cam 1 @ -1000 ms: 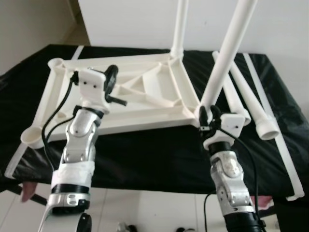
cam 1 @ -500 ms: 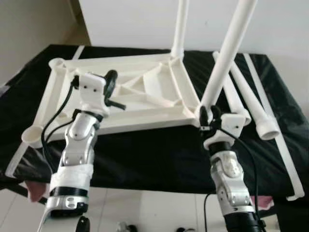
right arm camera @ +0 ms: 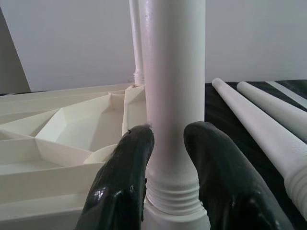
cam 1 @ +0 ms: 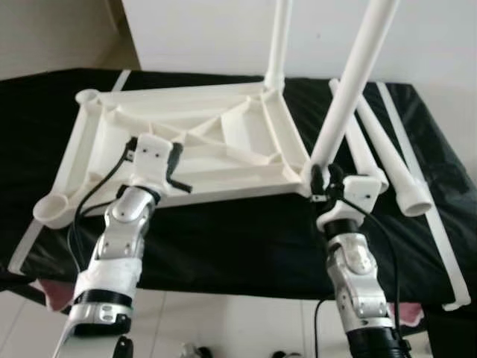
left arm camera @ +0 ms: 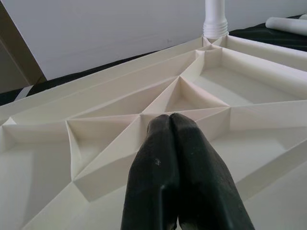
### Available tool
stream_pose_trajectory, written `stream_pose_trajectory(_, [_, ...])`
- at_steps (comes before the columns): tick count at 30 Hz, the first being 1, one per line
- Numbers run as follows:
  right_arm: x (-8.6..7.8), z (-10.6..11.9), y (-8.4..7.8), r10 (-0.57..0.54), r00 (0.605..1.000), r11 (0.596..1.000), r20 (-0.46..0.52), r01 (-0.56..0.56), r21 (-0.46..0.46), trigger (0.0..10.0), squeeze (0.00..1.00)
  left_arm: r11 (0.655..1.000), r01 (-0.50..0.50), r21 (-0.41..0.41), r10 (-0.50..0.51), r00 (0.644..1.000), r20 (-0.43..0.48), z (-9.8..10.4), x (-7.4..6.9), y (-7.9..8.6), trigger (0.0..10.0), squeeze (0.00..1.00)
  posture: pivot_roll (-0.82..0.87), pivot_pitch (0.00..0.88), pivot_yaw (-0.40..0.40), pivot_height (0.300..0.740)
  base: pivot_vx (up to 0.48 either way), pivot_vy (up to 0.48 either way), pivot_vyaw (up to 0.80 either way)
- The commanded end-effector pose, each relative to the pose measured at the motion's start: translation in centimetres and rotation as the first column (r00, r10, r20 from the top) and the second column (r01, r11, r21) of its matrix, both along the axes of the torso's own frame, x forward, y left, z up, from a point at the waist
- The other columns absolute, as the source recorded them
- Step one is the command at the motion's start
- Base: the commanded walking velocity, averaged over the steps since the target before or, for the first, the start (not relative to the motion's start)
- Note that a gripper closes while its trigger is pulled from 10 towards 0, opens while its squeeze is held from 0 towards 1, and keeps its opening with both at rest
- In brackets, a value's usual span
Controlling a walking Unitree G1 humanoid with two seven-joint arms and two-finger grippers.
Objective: Building children table
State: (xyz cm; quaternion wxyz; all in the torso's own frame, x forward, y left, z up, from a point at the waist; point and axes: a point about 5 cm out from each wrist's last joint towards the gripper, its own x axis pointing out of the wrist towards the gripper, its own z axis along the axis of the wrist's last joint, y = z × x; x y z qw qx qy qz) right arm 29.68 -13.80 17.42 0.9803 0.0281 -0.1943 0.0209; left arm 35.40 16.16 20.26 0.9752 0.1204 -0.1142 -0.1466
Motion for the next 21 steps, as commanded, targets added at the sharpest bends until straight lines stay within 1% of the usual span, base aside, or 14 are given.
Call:
stream_pose_trajectory(1, [-0.05, -0.26, -0.04, -0.003, 1.0, 1.0, -0.011, 0.004, 0.011, 10.0, 0.0, 0.999, -0.04, -0.008, 0.04, 0.999, -0.018, -0.42, 0.08, 0.2, 10.0, 1.0, -0.08, 0.149, 0.017, 0.74, 0.0, 0.0, 0.0])
stream_pose_trajectory(5, [-0.12, -0.3, -0.06, -0.005, 1.0, 1.0, -0.012, 0.005, 0.01, 10.0, 0.0, 0.999, -0.037, 0.011, 0.037, 0.999, -0.012, -0.55, -0.06, -0.06, 10.0, 1.0, -0.08, 0.15, 0.017, 0.74, 0.0, 0.0, 0.0])
stream_pose_trajectory(6, [-0.13, -0.31, -0.06, -0.006, 1.0, 1.0, -0.013, 0.006, 0.011, 10.0, 0.0, 1.0, -0.027, 0.014, 0.027, 1.0, -0.014, -0.66, -0.15, -0.26, 10.0, 0.5, -0.08, 0.151, 0.017, 0.74, 0.0, 0.0, 0.0])
stream_pose_trajectory(8, [-0.14, -0.31, -0.06, -0.006, 1.0, 1.0, -0.013, 0.006, 0.011, 10.0, 0.0, 1.0, -0.02, 0.015, 0.02, 1.0, -0.017, -0.74, -0.21, -0.39, 10.0, 0.5, -0.08, 0.151, 0.017, 0.74, 0.0, 0.0, 0.0])
stream_pose_trajectory(9, [-0.14, -0.32, -0.06, -0.006, 1.0, 1.0, -0.014, 0.006, 0.011, 10.0, 0.0, 1.0, -0.017, 0.015, 0.018, 1.0, -0.019, -0.82, -0.27, -0.51, 10.0, 0.0, -0.08, 0.152, 0.017, 0.74, 0.0, 0.0, 0.0])
stream_pose_trajectory(11, [-0.14, -0.33, -0.02, -0.005, 1.0, 1.0, -0.014, 0.005, 0.012, 10.0, 0.0, 1.0, -0.003, 0.005, 0.003, 1.0, -0.025, -0.96, -0.37, -0.68, 10.0, 0.0, -0.08, 0.152, 0.017, 0.74, 0.0, 0.0, 0.0])
stream_pose_trajectory(12, [-0.13, -0.33, 0.02, -0.004, 1.0, 1.0, -0.014, 0.004, 0.012, 10.0, 0.0, 1.0, -0.005, -0.024, 0.004, 1.0, -0.03, -0.95, -0.37, -0.55, 10.0, 1.0, -0.08, 0.152, 0.016, 0.74, 0.0, 0.0, 0.0])
stream_pose_trajectory(13, [-0.13, -0.32, 0.05, -0.003, 1.0, 1.0, -0.014, 0.004, 0.012, 10.0, 0.0, 0.999, -0.008, -0.045, 0.006, 0.999, -0.034, -0.94, -0.37, -0.45, 10.0, 1.0, -0.08, 0.152, 0.016, 0.74, 0.0, 0.0, 0.0])
stream_pose_trajectory(15, [-0.12, -0.32, 0.06, -0.003, 1.0, 1.0, -0.014, 0.003, 0.012, 10.0, 0.0, 0.998, -0.009, -0.058, 0.007, 0.999, -0.037, -0.93, -0.37, -0.38, 10.0, 1.0, -0.08, 0.152, 0.017, 0.74, 0.0, 0.0, 0.0])
stream_pose_trajectory(18, [-0.12, -0.31, 0.09, -0.002, 1.0, 1.0, -0.013, 0.002, 0.014, 10.0, 0.0, 0.999, -0.019, -0.04, 0.018, 0.999, -0.027, -0.79, -0.4, -0.22, 10.0, 1.0, -0.07, 0.152, 0.016, 0.74, 0.0, 0.0, 0.0])
stream_pose_trajectory(21, [-0.06, -0.28, 0.13, -0.001, 1.0, 1.0, -0.013, 0.001, 0.015, 10.0, 0.0, 0.999, -0.02, -0.04, 0.019, 0.999, -0.027, -0.78, -0.43, -0.14, 10.0, 1.0, -0.07, 0.152, 0.016, 0.74, 0.0, 0.0, 0.0])
